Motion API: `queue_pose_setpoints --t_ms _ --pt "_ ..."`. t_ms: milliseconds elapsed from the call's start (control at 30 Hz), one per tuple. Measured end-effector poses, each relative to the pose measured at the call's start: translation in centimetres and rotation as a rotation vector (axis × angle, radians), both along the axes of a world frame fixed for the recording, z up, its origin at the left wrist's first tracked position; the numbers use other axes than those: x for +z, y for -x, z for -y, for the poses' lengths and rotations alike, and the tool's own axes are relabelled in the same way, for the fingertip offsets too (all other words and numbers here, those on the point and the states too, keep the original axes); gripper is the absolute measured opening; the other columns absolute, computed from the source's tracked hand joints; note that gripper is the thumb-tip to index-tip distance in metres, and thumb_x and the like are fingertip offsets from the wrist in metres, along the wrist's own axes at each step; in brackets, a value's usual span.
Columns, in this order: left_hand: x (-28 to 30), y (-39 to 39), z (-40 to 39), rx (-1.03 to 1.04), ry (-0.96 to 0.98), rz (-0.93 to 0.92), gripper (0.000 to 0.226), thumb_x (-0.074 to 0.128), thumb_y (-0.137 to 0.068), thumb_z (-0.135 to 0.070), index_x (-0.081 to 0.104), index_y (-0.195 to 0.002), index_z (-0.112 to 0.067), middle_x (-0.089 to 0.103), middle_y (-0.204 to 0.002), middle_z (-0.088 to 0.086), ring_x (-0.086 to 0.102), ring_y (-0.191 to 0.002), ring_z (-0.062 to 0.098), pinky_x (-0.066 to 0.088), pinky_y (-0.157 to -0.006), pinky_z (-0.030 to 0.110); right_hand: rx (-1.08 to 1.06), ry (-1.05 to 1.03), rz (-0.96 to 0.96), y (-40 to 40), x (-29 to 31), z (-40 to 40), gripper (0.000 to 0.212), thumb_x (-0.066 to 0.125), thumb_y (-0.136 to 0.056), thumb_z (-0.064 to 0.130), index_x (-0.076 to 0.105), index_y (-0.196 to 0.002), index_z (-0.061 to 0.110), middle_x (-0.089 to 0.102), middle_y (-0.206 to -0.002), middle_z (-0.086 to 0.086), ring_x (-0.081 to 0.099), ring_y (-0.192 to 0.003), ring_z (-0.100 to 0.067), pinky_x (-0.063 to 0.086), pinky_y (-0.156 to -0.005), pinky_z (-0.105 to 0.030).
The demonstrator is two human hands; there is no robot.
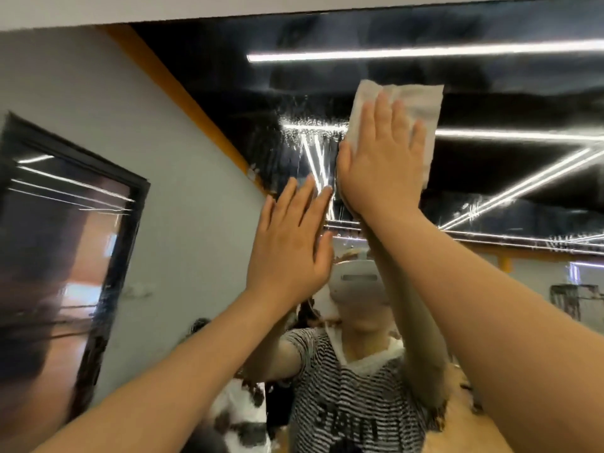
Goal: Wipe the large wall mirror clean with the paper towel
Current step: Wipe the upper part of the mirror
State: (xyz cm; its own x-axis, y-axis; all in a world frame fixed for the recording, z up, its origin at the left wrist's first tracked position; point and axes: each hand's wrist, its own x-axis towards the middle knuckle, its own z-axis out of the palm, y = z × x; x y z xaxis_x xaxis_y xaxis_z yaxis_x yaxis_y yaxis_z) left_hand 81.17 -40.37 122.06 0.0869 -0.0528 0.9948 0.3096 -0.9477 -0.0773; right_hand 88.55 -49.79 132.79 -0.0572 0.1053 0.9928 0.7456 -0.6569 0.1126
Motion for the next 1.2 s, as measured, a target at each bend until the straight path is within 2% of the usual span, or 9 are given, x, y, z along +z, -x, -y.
queue_pose_setpoints --t_ms 133,267,400,500,600,767,933,1067,1200 --pt "0.0 0.0 0.1 -0.008 0.008 -0.005 0.064 0.028 -0.091 -0.038 0.032 -0.151 -0.017 0.025 -0.159 0.006 0.012 -0.148 0.021 -0.002 -0.118 0.036 0.000 0.008 0.000 0.1 0.0 0.1 0.063 0.024 -0.102 0.039 0.008 -0.155 0.008 0.004 -0.162 -0.014 0.003 -0.149 -0.030 0.000 -0.119 -0.048" --pt "0.0 -0.1 -0.1 -0.016 0.008 -0.004 0.064 0.028 -0.091 -0.038 0.031 -0.151 -0.017 0.024 -0.159 0.006 0.013 -0.148 0.022 0.001 -0.118 0.040 -0.030 0.012 -0.022 0.3 0.0 0.2 0.063 0.022 -0.102 0.039 0.006 -0.155 0.009 0.002 -0.163 -0.013 0.001 -0.149 -0.029 -0.002 -0.119 -0.048" --pt "0.1 1.2 -0.6 -0.083 -0.027 -0.118 0.061 0.036 -0.092 -0.035 0.032 -0.150 -0.017 0.023 -0.160 0.006 0.011 -0.148 0.022 -0.002 -0.117 0.038 -0.047 0.026 -0.039 0.8 -0.1 0.3 0.062 0.022 -0.103 0.039 0.007 -0.155 0.010 0.003 -0.163 -0.012 0.001 -0.150 -0.028 -0.001 -0.119 -0.047" --pt "0.7 4.8 -3.3 -0.086 -0.120 -0.113 0.057 0.040 -0.089 -0.031 0.044 -0.144 -0.015 0.036 -0.153 0.009 0.025 -0.143 0.026 0.012 -0.115 0.040 -0.039 0.013 -0.061 1.1 -0.2 0.3 0.062 0.024 -0.103 0.038 0.009 -0.155 0.009 0.005 -0.163 -0.012 0.002 -0.150 -0.028 0.000 -0.119 -0.047" --pt "1.9 9.1 -8.1 -0.030 -0.056 0.007 0.059 0.035 -0.087 -0.032 0.046 -0.141 -0.010 0.038 -0.151 0.015 0.030 -0.141 0.033 0.019 -0.114 0.047 -0.060 0.002 -0.064 1.2 -0.3 0.3 0.061 0.026 -0.103 0.036 0.010 -0.155 0.009 0.007 -0.162 -0.012 0.004 -0.149 -0.028 0.002 -0.119 -0.046" --pt "1.4 11.4 -13.6 0.002 0.143 0.016 0.065 0.037 -0.089 -0.030 0.032 -0.149 -0.005 0.024 -0.158 0.015 0.016 -0.148 0.030 0.008 -0.119 0.043 -0.052 -0.012 -0.043 1.4 -0.2 0.3 0.062 0.025 -0.100 0.038 0.017 -0.154 0.007 0.015 -0.160 -0.016 0.012 -0.148 -0.032 0.008 -0.118 -0.049" --pt "1.0 11.1 -14.1 -0.006 0.115 0.034 0.066 0.035 -0.089 -0.030 0.029 -0.151 -0.007 0.021 -0.159 0.013 0.012 -0.149 0.027 0.003 -0.119 0.038 -0.087 0.008 -0.097 1.7 -0.1 0.2 0.066 0.015 -0.098 0.040 0.009 -0.155 0.006 0.007 -0.162 -0.015 0.006 -0.149 -0.030 0.004 -0.118 -0.047" --pt "1.0 10.9 -14.5 0.020 0.097 0.029 0.066 0.031 -0.090 -0.033 0.026 -0.152 -0.008 0.019 -0.160 0.011 0.010 -0.149 0.025 0.000 -0.119 0.036 -0.085 -0.079 -0.197 2.5 0.2 -1.1 0.057 0.021 -0.105 0.031 0.005 -0.155 0.007 0.002 -0.163 -0.013 0.002 -0.150 -0.027 0.001 -0.119 -0.046" --pt "1.0 10.7 -14.6 0.028 0.090 0.041 0.070 0.022 -0.089 -0.040 0.026 -0.152 -0.009 0.019 -0.160 0.011 0.011 -0.149 0.026 0.003 -0.119 0.038 -0.083 -0.149 -0.252 4.5 1.0 -3.9 0.057 0.021 -0.105 0.028 0.006 -0.154 0.005 0.002 -0.162 -0.015 0.003 -0.149 -0.031 0.005 -0.119 -0.049"
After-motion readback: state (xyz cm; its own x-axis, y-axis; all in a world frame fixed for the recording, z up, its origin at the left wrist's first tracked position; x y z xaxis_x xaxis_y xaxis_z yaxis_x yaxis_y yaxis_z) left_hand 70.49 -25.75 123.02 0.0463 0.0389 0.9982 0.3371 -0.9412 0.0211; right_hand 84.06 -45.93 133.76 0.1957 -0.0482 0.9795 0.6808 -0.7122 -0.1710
